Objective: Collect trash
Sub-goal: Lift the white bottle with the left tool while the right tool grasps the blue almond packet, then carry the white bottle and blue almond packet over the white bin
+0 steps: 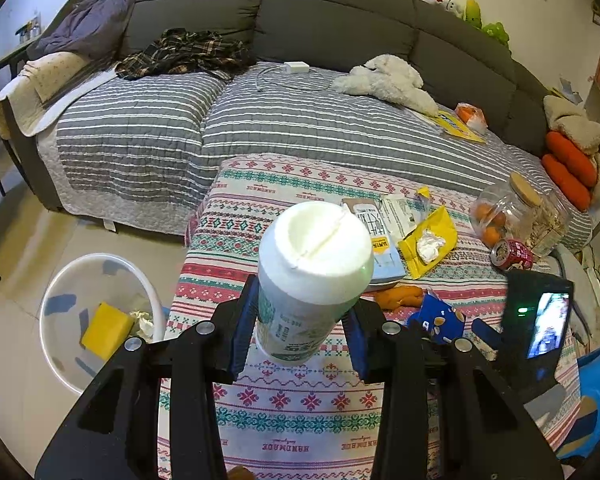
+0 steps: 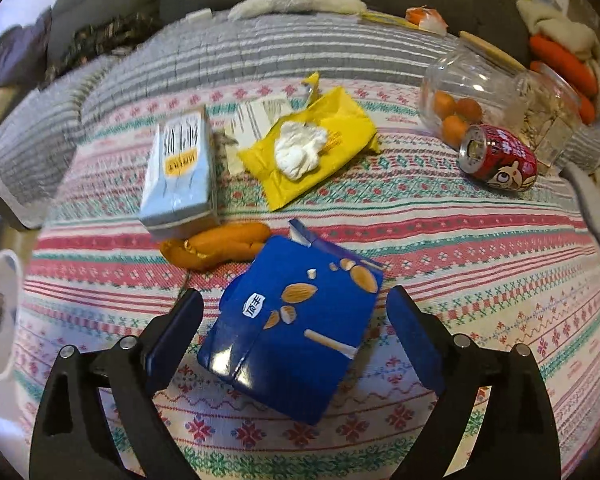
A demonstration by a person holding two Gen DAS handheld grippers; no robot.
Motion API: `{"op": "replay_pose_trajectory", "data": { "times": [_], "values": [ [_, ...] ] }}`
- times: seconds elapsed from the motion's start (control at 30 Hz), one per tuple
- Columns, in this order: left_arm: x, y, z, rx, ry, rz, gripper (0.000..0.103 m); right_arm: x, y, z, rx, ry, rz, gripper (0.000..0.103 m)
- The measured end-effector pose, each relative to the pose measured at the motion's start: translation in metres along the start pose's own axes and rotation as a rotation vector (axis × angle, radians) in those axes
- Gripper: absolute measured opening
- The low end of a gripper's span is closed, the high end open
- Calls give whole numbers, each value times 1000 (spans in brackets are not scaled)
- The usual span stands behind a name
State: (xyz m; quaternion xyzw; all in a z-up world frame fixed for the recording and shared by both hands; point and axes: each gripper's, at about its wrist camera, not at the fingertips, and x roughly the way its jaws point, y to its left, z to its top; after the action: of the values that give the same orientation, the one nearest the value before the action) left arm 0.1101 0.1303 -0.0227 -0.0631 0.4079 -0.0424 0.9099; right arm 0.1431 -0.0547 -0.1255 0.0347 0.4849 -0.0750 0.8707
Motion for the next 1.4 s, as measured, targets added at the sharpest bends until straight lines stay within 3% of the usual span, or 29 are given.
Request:
{"op": "replay_pose_trajectory", "data": {
  "times": [0.1, 0.2, 0.23, 0.3, 0.6, 0.7, 0.73, 0.83, 0.9, 0.93, 0.97, 1.1, 1.2, 1.3, 1.33, 1.4],
  "values": [
    [1, 2, 0, 1, 8, 6, 38, 14, -11, 1, 67, 52, 0, 90],
    [2, 1, -1, 6, 8, 7, 38, 23, -25, 0, 140, 110, 90, 86],
    [3, 0, -1, 6, 10, 4, 38, 20, -27, 0, 139, 91, 92, 77],
    [3, 0, -1, 8, 10, 3, 37, 17, -29, 0, 128, 82, 125, 72],
    [3, 1, -1, -4, 18, -23, 36, -18, -39, 6, 105, -47, 164, 69],
    [4, 3, 0, -13, 24, -39, 26, -29, -40, 13, 105, -84, 180, 69],
    [4, 3, 0, -16, 27, -50, 18, -32, -40, 15, 100, -96, 189, 69],
    [6, 7, 0, -27, 35, -58, 16, -39, -38, 18, 93, -122, 201, 70],
    [12, 14, 1, -50, 60, -48, 25, -43, -39, 19, 93, -131, 212, 70],
    [18, 20, 2, -75, 85, -45, 60, -45, -39, 19, 93, -136, 215, 70],
    [24, 29, 4, -123, 92, -37, 76, -47, -41, 18, 93, -141, 218, 70],
    [49, 51, 17, -213, 101, -17, 71, -50, -48, 19, 103, -145, 233, 70],
    [77, 57, 16, -275, 174, -1, 68, -50, -53, 20, 101, -148, 239, 70],
    [101, 56, 13, -278, 229, 52, 53, -47, -55, 20, 101, -147, 242, 70],
    [111, 55, 11, -279, 259, 57, 41, -47, -56, 21, 102, -147, 247, 70],
    [120, 56, 7, -277, 283, 42, 37, -46, -57, 22, 106, -147, 253, 70]
  ]
}}
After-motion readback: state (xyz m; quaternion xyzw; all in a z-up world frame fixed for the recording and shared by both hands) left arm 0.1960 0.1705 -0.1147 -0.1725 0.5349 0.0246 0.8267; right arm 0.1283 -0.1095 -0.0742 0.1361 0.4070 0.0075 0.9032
